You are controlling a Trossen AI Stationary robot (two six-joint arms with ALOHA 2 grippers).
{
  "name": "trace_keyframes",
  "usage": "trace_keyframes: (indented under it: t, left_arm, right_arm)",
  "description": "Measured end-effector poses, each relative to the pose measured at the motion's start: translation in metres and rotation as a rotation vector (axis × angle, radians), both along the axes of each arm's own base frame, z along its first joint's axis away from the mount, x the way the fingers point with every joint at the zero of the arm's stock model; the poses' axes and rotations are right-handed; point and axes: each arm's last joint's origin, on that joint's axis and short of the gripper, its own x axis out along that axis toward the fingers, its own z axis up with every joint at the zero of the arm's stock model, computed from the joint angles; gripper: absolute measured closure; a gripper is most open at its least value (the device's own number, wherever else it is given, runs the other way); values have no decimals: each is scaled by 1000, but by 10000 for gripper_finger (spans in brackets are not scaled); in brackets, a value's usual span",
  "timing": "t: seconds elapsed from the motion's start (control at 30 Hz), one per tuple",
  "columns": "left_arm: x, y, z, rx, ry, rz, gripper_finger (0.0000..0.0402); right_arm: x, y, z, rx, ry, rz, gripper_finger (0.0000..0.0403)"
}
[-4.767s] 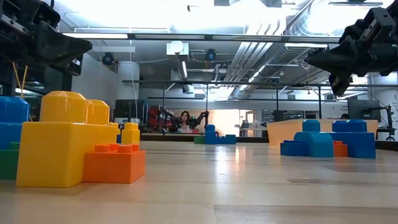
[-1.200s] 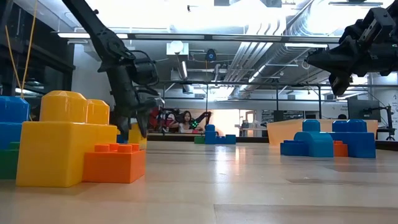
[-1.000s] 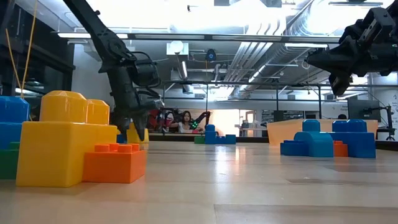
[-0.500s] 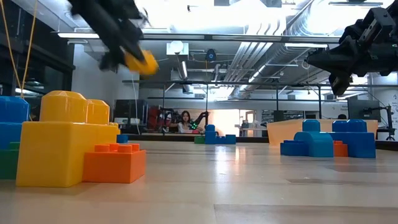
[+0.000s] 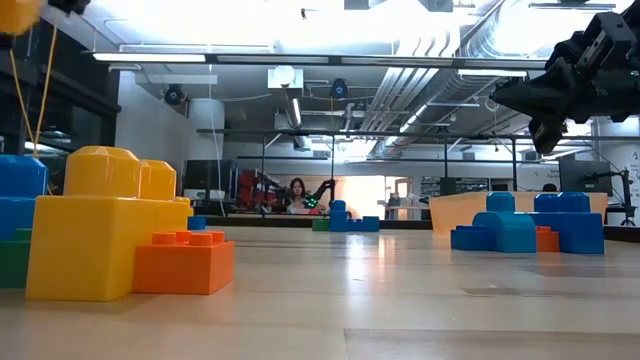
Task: Sort blocks by size
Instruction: Put the large yellow game piece into the yellow bin
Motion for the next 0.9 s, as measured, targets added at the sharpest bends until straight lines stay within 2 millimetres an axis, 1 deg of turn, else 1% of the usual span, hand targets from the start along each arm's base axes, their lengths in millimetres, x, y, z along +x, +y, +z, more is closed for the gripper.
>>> trace_keyframes:
  t: [0.13, 0.23, 0.33, 0.37, 0.4, 0.47, 0.57, 0.67, 0.73, 0.8, 0.9]
  left_arm:
    - [16, -30, -36, -64, 45, -191, 299]
    - [23, -47, -62, -73, 84, -310, 299]
    - [25, -52, -88, -20, 185, -342, 299]
    - [26, -52, -93, -9, 212, -339, 297]
    - [27, -53, -98, -4, 228, -337, 287]
    - [29, -55, -103, 4, 247, -335, 251]
    - [35, -58, -103, -21, 203, -346, 192]
    - [39, -58, -100, -88, 177, -355, 148]
    - [40, -55, -96, -135, 163, -353, 130]
    - [42, -49, -87, -164, 126, -339, 122]
    - [49, -32, -62, -165, -29, -276, 121]
  right_arm:
    - [0, 0, 0, 0, 0, 0, 402]
    - [0, 0, 0, 0, 0, 0, 402]
    - [0, 0, 0, 0, 0, 0, 402]
    - [0, 0, 0, 0, 0, 0, 402]
    - [0, 0, 0, 0, 0, 0, 402]
    - [0, 0, 0, 0, 0, 0, 402]
    - [0, 0, 0, 0, 0, 0, 402]
    - [0, 0, 0, 0, 0, 0, 402]
    - [0, 0, 0, 0, 0, 0, 402]
    - [0, 0, 0, 0, 0, 0, 402]
    - [0, 0, 0, 0, 0, 0, 402]
